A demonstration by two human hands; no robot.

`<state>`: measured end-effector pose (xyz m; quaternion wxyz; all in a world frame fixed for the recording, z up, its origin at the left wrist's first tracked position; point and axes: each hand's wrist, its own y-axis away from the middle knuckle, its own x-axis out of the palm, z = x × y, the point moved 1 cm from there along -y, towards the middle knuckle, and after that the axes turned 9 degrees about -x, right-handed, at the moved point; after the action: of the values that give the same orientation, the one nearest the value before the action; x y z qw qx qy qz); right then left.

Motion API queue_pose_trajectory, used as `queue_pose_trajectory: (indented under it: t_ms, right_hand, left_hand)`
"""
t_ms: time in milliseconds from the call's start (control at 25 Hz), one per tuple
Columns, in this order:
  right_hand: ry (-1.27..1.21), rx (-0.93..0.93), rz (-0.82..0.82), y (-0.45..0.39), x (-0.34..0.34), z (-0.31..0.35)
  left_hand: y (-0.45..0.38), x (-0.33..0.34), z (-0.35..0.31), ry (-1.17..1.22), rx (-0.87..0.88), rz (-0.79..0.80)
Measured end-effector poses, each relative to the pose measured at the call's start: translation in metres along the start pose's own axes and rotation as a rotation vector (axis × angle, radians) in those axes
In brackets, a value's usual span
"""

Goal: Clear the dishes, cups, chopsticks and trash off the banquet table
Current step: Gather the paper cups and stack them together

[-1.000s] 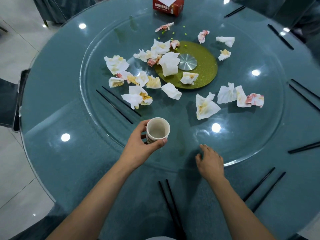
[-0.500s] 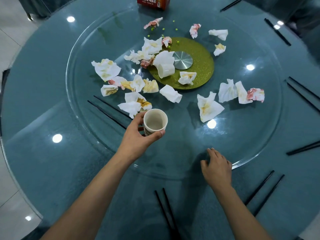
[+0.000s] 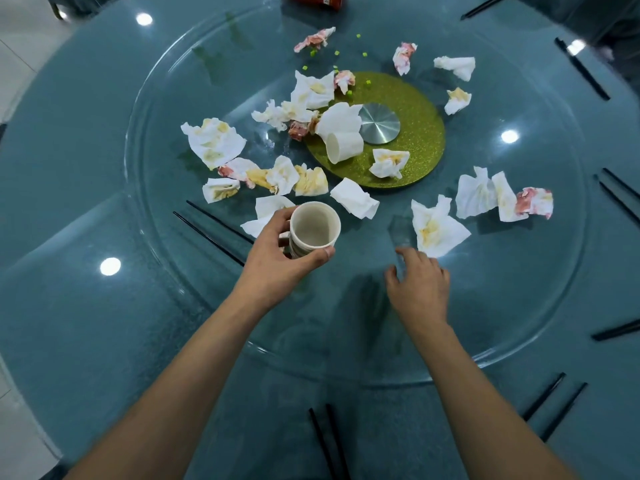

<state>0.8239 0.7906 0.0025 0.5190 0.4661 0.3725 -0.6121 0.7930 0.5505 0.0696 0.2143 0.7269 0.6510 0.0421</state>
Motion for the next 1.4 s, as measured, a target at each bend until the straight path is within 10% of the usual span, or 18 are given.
queue_pose_trajectory:
  t_ms: [720,1400]
  right_hand:
    - [-0.082,-0.27,-0.084,-0.212,0.022,0.074]
    - [0.147,-0.351,-0.027,-0.239,0.032,0.076]
  left_hand:
    - [-0.081,0.001,0.001,0.011,-0.006,-0.015]
    - [-0.081,0.001,0.003,0.019,-0.017,-0.004]
